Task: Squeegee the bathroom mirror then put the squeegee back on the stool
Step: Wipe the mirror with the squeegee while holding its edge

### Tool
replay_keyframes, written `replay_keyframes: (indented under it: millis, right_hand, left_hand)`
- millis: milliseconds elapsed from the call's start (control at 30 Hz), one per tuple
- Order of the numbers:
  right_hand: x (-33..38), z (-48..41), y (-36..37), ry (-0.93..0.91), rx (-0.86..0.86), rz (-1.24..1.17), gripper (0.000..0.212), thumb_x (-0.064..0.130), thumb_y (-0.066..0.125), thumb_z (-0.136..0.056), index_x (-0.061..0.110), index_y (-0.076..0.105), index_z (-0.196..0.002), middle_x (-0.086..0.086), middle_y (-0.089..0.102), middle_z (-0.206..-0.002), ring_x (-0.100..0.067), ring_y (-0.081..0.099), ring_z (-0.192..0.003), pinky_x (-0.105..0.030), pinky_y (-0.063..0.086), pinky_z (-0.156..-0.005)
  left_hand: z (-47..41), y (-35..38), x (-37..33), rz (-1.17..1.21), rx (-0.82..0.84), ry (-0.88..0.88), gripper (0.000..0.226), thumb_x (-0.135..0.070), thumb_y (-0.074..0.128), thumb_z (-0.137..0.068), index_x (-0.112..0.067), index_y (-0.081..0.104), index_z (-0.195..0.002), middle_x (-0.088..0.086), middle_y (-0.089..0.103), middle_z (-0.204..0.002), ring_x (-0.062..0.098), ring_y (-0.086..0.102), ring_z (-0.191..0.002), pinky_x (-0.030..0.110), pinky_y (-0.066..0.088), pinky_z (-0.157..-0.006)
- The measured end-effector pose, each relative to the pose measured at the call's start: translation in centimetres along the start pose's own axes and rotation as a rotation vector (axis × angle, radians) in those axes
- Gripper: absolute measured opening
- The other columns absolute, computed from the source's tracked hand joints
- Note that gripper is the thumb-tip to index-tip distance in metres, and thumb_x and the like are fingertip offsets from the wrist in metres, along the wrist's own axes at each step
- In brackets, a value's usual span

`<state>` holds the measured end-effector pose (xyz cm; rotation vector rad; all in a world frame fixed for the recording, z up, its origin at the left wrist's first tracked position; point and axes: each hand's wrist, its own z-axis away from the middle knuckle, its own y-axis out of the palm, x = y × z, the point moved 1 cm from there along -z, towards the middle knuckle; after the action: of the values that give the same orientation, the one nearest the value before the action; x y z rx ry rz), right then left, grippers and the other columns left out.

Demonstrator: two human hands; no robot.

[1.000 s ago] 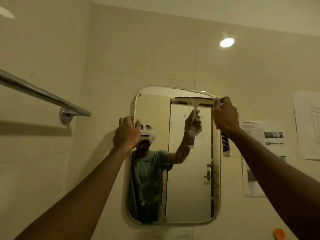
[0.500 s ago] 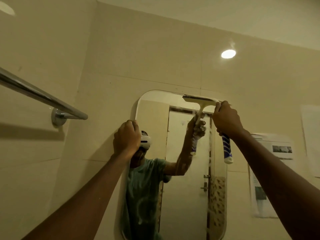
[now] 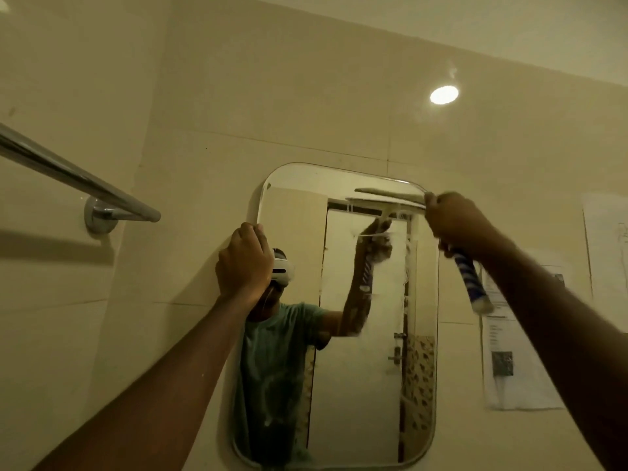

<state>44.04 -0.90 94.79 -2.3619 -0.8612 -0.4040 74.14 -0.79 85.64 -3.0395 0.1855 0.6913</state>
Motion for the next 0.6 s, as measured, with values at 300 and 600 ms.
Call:
replay_keyframes:
  millis: [300,600]
  right_hand:
    - [-1.1,2.1,0.9,0.053,0.126,0.117,0.034,0.028,0.033,-0.101,0.011,0.046,-0.075,-0.009,0.055,-0.069,-0.018,0.054,-0.05,-0.032,0.054,-0.046]
    - [0.2,0.0,-1.7,0.105,0.092,0.038,0.038,0.036,0.037,-0.101,0.008,0.046,-0.075,-0.01,0.054,-0.069,-0.017,0.051,-0.046,-0.02,0.04,-0.031]
  left_hand:
    - [-0.2,0.6,0.5,0.052,-0.034,-0.012,0.037,-0.032,0.032,-0.102,-0.008,0.059,-0.101,0.011,0.066,-0.091,0.027,0.062,-0.077,0.03,0.036,-0.062]
    - [-0.3,0.3,0.6,0.028,0.018,-0.004,0.042,-0.037,0.029,-0.102,-0.006,0.058,-0.103,0.013,0.066,-0.096,0.031,0.063,-0.084,0.032,0.038,-0.066]
